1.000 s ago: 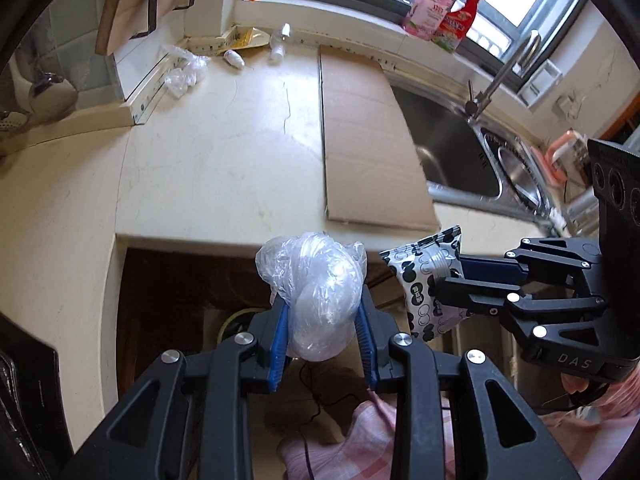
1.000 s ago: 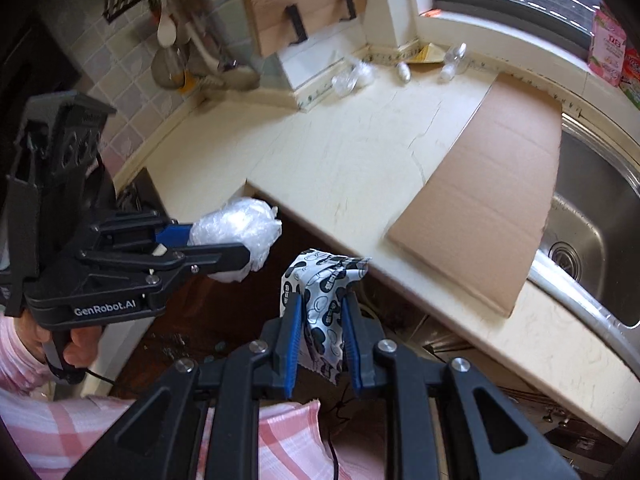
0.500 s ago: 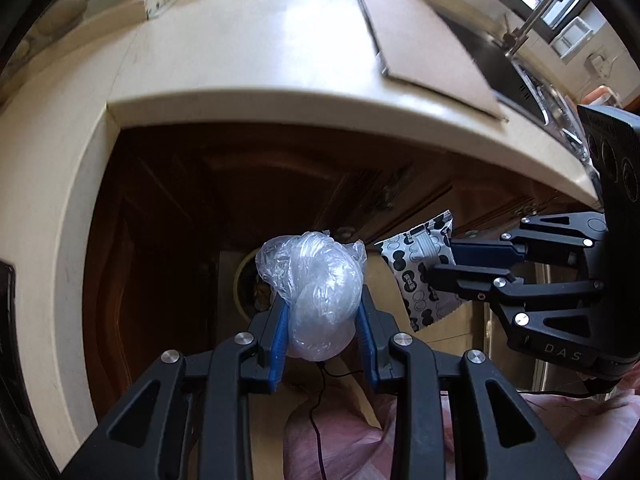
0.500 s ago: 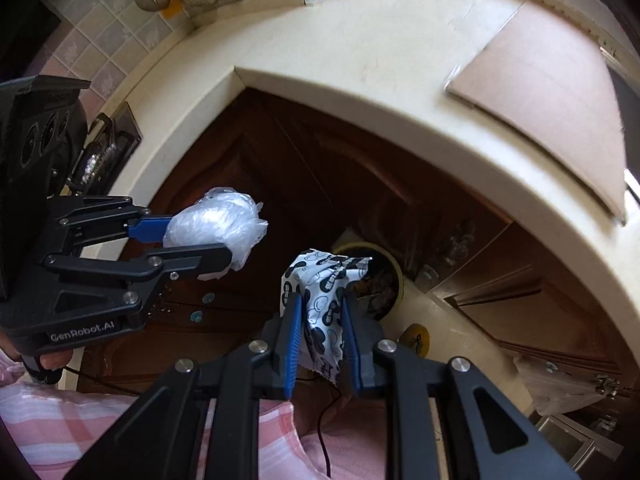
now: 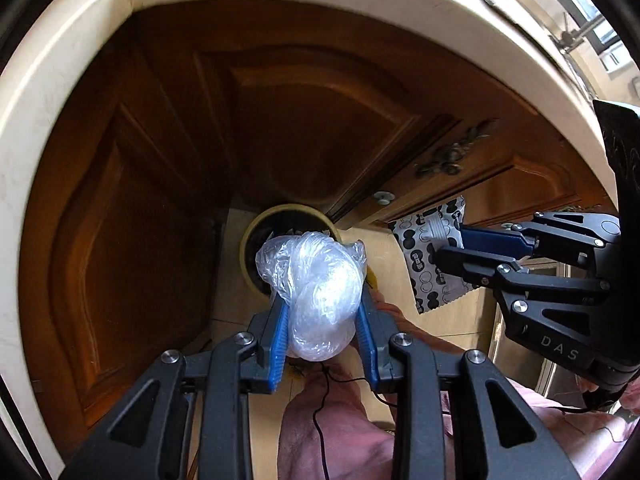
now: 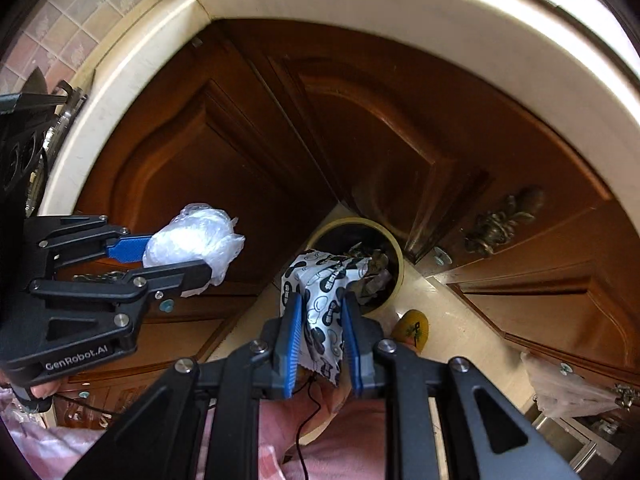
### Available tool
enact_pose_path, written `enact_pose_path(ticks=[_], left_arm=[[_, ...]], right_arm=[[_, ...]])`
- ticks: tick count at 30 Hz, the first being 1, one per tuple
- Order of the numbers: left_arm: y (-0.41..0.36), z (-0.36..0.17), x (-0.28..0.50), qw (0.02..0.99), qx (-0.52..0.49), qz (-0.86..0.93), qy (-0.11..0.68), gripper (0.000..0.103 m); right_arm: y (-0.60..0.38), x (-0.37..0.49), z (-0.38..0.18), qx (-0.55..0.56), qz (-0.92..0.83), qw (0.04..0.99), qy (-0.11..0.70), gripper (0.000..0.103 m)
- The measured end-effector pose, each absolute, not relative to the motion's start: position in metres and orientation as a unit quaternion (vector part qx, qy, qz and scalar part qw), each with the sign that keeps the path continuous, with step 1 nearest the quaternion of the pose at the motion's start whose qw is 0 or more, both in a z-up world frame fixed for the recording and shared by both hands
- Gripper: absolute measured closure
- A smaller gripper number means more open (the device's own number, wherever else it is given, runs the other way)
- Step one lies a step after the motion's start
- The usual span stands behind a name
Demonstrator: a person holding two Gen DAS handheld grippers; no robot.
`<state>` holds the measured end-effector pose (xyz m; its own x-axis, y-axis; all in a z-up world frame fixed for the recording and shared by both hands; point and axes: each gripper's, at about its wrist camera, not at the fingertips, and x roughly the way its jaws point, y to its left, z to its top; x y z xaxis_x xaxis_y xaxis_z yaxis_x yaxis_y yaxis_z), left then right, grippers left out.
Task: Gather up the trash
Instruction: 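Carry the wrapper and plastic bag down over the floor bin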
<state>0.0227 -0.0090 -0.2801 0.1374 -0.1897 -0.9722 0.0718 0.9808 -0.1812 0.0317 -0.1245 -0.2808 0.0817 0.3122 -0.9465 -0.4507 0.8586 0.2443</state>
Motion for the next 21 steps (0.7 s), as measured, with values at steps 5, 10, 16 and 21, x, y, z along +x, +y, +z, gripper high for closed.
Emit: enact_pose_path(ticks=[5, 10, 16, 21], left_arm=[[0.003, -0.305, 0.024, 0.749, -0.066, -0.069, 0.656, 0.074], [0.006, -0.331, 0.025, 0.752, -0.069, -0.054, 0.653, 0.074], [0.008, -0.367, 0.029, 0.746, -0.073, -0.049, 0.66, 0.074], [0.006, -0.389, 0.035, 0.749, -0.068, -0.049, 0.657, 0.074]], right_arm=[[-0.113, 0.041, -0.306, -0.074, 0.255, 0.733, 0.626, 0.083], [-0.109, 0.049, -0.332, -0.078, 0.245, 0.734, 0.628, 0.083], [-0.098, 0.047, -0.363, -0.097, 0.239, 0.733, 0.629, 0.083], [-0.101, 0.041, -0.381, -0.105, 0.231, 0.733, 0.631, 0.083]])
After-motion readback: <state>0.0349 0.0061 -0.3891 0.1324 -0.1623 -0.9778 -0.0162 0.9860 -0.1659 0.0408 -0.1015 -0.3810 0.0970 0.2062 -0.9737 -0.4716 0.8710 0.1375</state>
